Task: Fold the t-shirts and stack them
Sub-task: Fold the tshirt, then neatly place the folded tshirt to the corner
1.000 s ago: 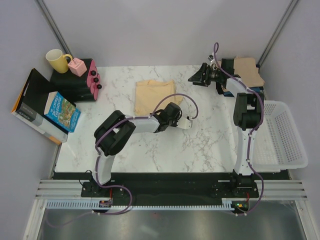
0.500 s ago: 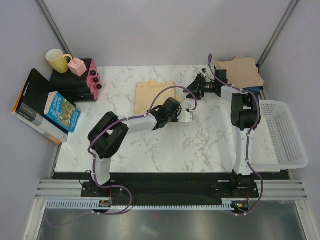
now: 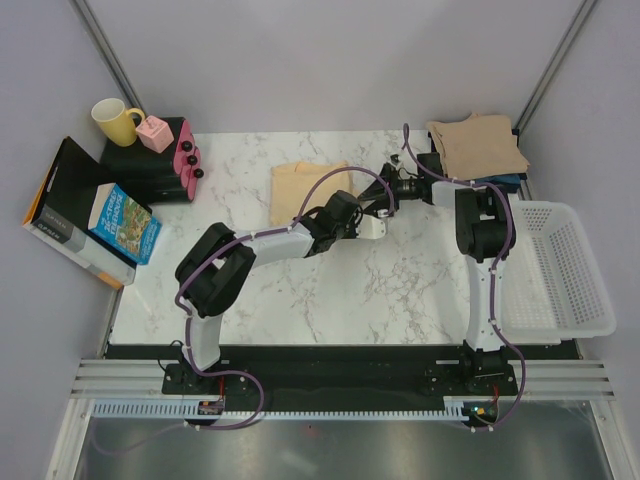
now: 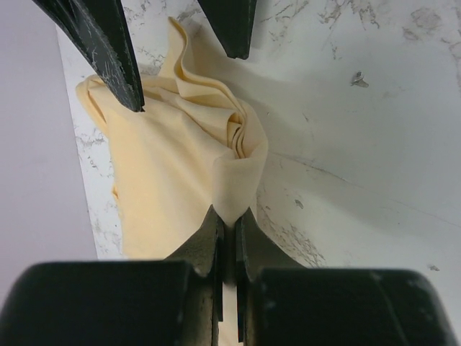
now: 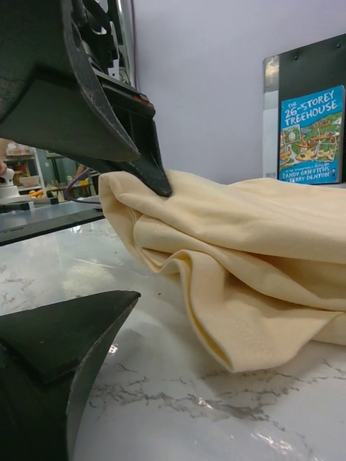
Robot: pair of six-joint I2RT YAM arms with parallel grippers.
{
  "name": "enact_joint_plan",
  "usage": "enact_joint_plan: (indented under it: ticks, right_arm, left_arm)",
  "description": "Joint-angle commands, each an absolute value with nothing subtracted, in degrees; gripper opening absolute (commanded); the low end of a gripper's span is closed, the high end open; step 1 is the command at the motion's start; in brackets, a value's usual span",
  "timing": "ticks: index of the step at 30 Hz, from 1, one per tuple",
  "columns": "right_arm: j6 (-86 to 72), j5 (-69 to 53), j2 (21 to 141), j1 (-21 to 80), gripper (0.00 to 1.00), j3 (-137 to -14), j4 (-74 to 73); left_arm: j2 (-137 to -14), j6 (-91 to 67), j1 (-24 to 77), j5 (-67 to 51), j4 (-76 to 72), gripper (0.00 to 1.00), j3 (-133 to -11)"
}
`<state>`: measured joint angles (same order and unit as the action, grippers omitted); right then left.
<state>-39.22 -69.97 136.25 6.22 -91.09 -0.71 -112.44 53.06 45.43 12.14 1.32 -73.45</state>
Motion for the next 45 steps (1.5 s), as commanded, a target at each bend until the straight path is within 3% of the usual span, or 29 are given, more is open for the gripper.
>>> enact_joint_plan:
  ticks: [1,9,18,22,28,39,45]
  right_arm:
    - [-40.2,-69.0,137.0,7.2,0.8,-95.1,1.9]
    - [-54.0,-67.6,142.0,8.6,0.81,-97.6,17.7]
    - [-55.4,-67.6,142.4,8.9,0.85,-96.3,19.4]
    - [-68.6,-67.5,143.7,9.1,0.87,-95.7,37.0]
    - [-76.8,-67.5,144.0,10.5,0.89,-94.6,45.9]
    - [-76.0,-68.9,144.8,11.5,0.9,-93.3,44.8]
    - [-70.9,-67.9,145.5,12.1,0.84,-93.9,38.2]
  left_arm:
    - [-108.6,53.4,45.1,13.7,-1.7,0.02,-74.6]
    - [-106.3,53.6,45.0,13.7,-1.1,0.02,-74.3]
    - [-105.2,53.6,44.9,13.8,-0.9,0.02,-73.2]
    - [-105.3,53.7,45.0,13.6,-0.8,0.02,-72.8]
    - [-105.6,53.7,45.0,13.3,-0.6,0.02,-72.6]
    - [-107.1,53.7,45.3,12.9,-0.7,0.02,-73.9]
    - [-107.3,53.6,45.9,12.8,-0.7,0.02,-73.7]
